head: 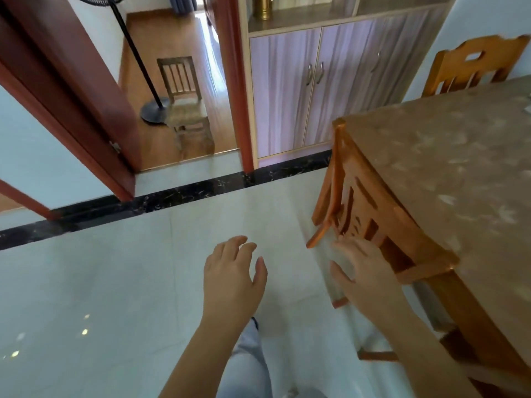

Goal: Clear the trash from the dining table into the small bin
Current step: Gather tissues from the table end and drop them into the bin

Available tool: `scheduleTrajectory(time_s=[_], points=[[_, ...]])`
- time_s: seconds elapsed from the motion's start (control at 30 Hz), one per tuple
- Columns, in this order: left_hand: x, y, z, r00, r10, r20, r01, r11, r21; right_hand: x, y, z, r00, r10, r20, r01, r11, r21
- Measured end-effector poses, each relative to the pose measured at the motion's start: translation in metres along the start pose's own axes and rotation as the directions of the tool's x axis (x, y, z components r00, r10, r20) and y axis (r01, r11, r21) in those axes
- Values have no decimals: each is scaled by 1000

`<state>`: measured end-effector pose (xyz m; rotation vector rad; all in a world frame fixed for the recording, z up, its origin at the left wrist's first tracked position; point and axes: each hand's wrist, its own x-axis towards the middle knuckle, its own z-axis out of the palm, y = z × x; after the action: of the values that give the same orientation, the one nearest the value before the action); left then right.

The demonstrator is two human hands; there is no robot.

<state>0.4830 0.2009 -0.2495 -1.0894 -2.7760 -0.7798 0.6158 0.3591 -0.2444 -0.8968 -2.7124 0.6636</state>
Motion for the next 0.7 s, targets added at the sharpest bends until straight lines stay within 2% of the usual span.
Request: scheduleTrajectory(time_s=[0.13,0.23,0.37,0.5,0.7], points=[[103,-43,11,1000,26,-10,-26,999,-37,107,-31,17,998,-53,-40,51,997,-54],[182,-71,7,998,51,-28,-53,997,-48,193,-65,26,999,-38,9,39,997,-64],[280,-95,9,994,104,-17,-105,994,-42,287,-98,31,999,-20,-27,19,999,-43],[347,-107,30,991,130,16,-129,989,-65,348,-90,38,999,49,-15,-50,998,-37],[456,-109,76,975,207,77,-201,976,-83,450,-45,53,984,117,-131,-118,993,-1]])
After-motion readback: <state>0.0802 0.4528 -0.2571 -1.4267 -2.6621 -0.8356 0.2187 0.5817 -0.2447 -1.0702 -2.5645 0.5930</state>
